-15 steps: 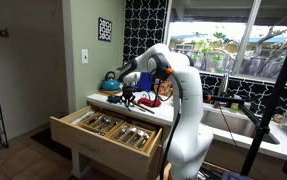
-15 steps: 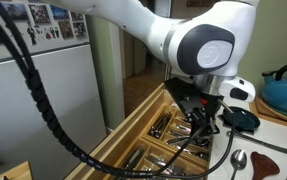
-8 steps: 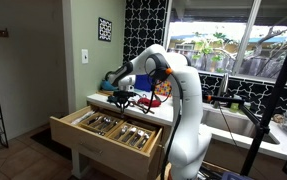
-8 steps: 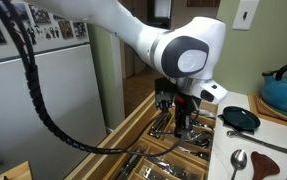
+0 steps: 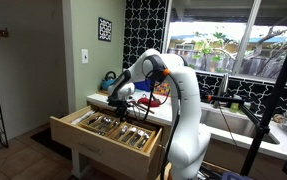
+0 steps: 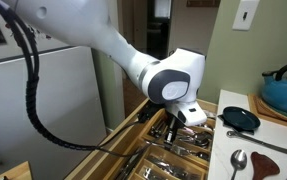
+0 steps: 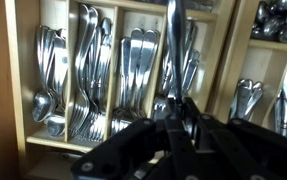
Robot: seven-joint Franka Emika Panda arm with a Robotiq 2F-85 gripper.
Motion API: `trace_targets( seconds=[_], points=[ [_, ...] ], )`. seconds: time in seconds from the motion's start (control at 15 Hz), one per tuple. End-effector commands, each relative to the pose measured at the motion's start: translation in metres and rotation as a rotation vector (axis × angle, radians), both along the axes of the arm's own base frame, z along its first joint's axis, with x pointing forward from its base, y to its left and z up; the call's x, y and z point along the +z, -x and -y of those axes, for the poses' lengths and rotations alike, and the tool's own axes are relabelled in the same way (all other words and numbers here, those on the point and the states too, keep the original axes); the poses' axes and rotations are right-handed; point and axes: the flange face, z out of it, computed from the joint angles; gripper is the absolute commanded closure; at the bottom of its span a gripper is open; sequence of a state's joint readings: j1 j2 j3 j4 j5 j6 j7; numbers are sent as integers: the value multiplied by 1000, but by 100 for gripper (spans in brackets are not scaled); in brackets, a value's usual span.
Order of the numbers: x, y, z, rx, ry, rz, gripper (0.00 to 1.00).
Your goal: Put the silver fork on the right side of the open drawer then put the silver spoon on the left side of the open drawer.
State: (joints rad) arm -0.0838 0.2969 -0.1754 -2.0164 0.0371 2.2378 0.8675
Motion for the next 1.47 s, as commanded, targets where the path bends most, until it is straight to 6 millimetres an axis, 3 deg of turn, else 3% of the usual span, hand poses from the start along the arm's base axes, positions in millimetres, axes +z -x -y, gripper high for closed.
trace_targets(
  seconds=[0.0, 0.53, 1.4],
  points=[
    [-27, 5, 13, -109, 12, 9, 97],
    [-72, 6, 27, -20, -29, -9, 97],
    [-97, 1, 30, -102, -77, 24, 97]
  ],
)
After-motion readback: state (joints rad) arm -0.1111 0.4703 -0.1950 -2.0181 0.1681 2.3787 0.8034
